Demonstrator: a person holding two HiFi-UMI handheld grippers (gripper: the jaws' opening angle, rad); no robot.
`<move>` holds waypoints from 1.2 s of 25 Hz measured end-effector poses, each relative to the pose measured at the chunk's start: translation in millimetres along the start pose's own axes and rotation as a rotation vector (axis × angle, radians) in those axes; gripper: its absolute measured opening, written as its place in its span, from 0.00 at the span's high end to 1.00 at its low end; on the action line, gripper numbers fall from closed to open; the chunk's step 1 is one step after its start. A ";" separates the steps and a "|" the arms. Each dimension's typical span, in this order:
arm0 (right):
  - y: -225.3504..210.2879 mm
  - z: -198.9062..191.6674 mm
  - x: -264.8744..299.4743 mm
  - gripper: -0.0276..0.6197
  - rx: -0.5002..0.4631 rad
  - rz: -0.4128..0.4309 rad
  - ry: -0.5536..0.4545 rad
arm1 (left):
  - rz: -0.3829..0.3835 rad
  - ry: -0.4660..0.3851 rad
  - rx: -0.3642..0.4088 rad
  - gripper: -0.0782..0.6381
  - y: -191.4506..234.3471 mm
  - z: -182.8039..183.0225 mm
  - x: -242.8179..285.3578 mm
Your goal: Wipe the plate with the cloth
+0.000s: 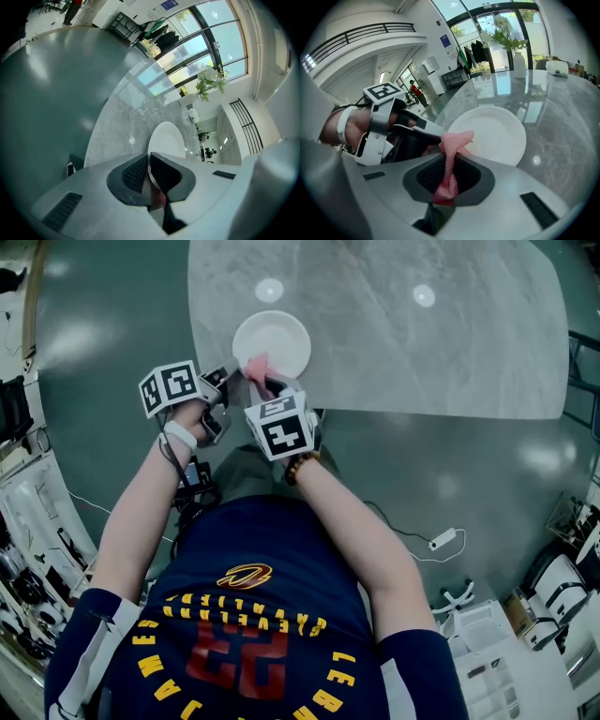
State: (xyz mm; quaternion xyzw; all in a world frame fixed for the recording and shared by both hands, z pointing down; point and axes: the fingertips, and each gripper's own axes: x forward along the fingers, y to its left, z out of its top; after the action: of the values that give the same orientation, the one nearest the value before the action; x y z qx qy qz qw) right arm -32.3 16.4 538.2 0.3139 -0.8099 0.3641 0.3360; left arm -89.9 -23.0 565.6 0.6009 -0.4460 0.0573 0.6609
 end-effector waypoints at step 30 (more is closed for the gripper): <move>-80.9 8.2 -60.5 0.90 0.196 -0.133 -0.145 | -0.044 0.024 0.036 0.81 -20.2 0.1 -6.0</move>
State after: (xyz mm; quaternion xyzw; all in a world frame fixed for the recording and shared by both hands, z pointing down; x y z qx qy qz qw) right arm 61.0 -17.7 518.0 0.4239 -0.7700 0.3946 0.2677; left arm -81.2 -25.9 546.7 0.6215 -0.4236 0.0578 0.6565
